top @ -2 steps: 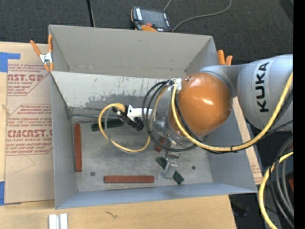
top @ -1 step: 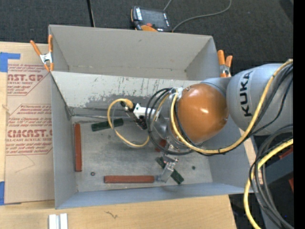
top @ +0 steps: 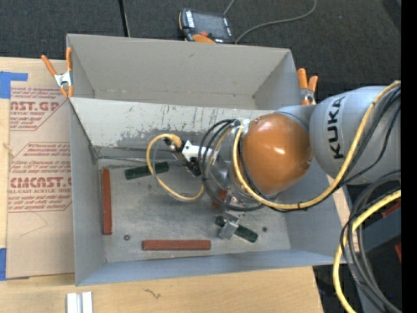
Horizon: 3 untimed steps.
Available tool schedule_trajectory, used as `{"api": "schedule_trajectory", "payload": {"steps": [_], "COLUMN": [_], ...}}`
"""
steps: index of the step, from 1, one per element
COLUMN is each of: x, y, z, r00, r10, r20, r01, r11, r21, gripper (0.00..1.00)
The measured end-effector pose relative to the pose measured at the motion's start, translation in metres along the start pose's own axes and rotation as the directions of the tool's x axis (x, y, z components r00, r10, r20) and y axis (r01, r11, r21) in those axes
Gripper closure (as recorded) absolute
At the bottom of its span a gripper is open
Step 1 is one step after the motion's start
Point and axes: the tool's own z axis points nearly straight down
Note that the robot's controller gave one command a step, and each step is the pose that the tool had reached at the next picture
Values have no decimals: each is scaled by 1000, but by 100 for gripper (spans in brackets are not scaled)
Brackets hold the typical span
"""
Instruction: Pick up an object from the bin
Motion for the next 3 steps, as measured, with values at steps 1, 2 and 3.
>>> {"api": "schedule_trajectory", "payload": {"steps": [1, 2, 3], "x": [15, 64, 89], "y": [-11, -49, -11], "z": [-124, -228, -171], "r00": [999, 999, 988], "r10": [-50, -33, -154], "r20": [-9, -10, 2], "r01": [50, 33, 154], "r11": [999, 999, 988], "r21": [5, 8, -1], "gripper": [100, 100, 100]}}
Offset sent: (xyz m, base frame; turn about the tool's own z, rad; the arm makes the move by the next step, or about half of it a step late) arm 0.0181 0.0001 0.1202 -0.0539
